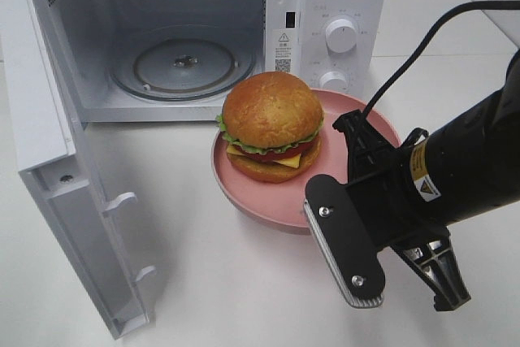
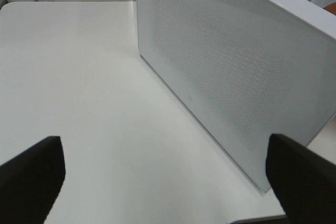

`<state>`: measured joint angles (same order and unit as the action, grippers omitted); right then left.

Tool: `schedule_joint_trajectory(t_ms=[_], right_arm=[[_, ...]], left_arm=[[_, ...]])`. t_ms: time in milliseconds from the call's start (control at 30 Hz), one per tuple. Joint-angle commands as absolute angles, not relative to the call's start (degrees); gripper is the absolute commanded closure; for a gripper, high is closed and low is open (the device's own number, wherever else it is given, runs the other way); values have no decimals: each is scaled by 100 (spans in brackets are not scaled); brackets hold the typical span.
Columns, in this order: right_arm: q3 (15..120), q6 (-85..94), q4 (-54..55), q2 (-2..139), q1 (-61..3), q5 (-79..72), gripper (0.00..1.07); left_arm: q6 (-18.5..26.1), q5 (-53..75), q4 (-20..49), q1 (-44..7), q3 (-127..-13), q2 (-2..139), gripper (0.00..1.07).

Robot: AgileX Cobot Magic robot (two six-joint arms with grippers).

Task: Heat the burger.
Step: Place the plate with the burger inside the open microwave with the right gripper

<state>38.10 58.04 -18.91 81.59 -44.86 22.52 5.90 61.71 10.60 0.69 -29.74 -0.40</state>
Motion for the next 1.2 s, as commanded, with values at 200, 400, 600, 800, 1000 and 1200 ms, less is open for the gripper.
schedule_joint_trajectory(t_ms=[200,400,600,800,1000,1200], right_arm=[[3913,7162,-905,8113,-4142,1748,107],[3913,7214,-900,8119,-4142,1707,107],[3982,7185,-957,8302,-4148,1599,107],[4297,7024,-957,8703,-4154,1564,107],[4750,6933,-957,9225,-4154,1473,107],[5059,6927,-957,9517,-4154,1432,107]], left_arm=[[596,6113,1083,46,-2951,-126,11],[596,6113,1083,46,-2951,-126,11],[596,6113,1083,46,-2951,-126,11],[596,6113,1083,46,-2951,-126,11],[596,6113,1083,46,-2951,-126,11],[596,6113,1083,46,-2951,-126,11]])
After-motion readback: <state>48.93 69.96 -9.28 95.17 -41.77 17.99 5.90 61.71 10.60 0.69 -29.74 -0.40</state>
